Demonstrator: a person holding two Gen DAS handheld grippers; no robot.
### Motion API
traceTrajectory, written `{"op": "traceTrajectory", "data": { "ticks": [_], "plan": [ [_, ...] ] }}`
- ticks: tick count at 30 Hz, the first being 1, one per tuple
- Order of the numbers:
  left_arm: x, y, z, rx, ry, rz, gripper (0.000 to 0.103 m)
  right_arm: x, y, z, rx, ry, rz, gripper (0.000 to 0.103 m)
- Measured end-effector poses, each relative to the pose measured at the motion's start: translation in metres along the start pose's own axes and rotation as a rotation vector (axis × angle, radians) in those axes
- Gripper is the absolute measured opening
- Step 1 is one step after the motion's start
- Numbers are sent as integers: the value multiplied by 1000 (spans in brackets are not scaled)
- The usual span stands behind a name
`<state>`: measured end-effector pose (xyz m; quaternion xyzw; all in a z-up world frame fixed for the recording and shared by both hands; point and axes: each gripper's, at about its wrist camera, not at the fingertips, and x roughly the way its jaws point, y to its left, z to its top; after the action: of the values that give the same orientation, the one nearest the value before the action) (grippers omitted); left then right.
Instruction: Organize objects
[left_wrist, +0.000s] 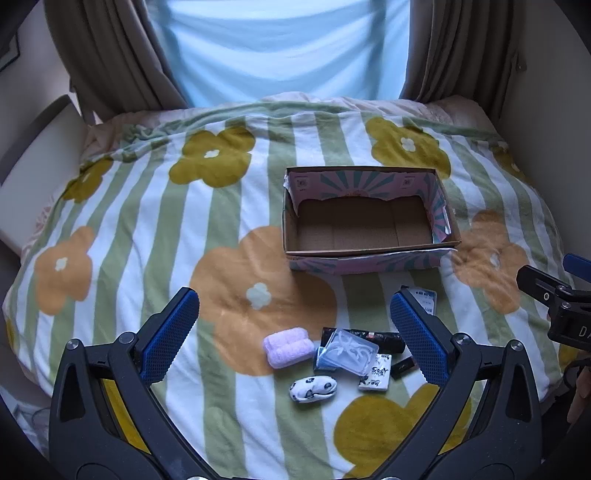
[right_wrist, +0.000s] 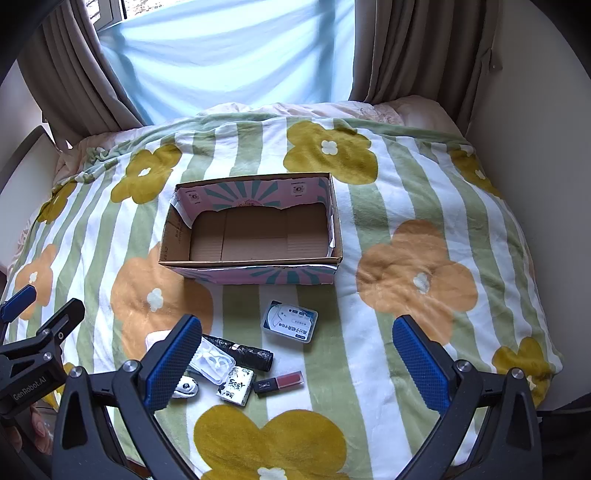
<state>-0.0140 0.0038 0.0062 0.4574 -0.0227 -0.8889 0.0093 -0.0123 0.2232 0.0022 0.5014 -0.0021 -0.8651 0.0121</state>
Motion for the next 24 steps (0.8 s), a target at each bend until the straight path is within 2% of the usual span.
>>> {"op": "traceTrajectory", "data": {
  "ticks": [24],
  "plan": [
    [-1, 10, 0, -39, 13, -56, 102, 2, 2, 2, 0, -1, 0, 102]
  ]
}}
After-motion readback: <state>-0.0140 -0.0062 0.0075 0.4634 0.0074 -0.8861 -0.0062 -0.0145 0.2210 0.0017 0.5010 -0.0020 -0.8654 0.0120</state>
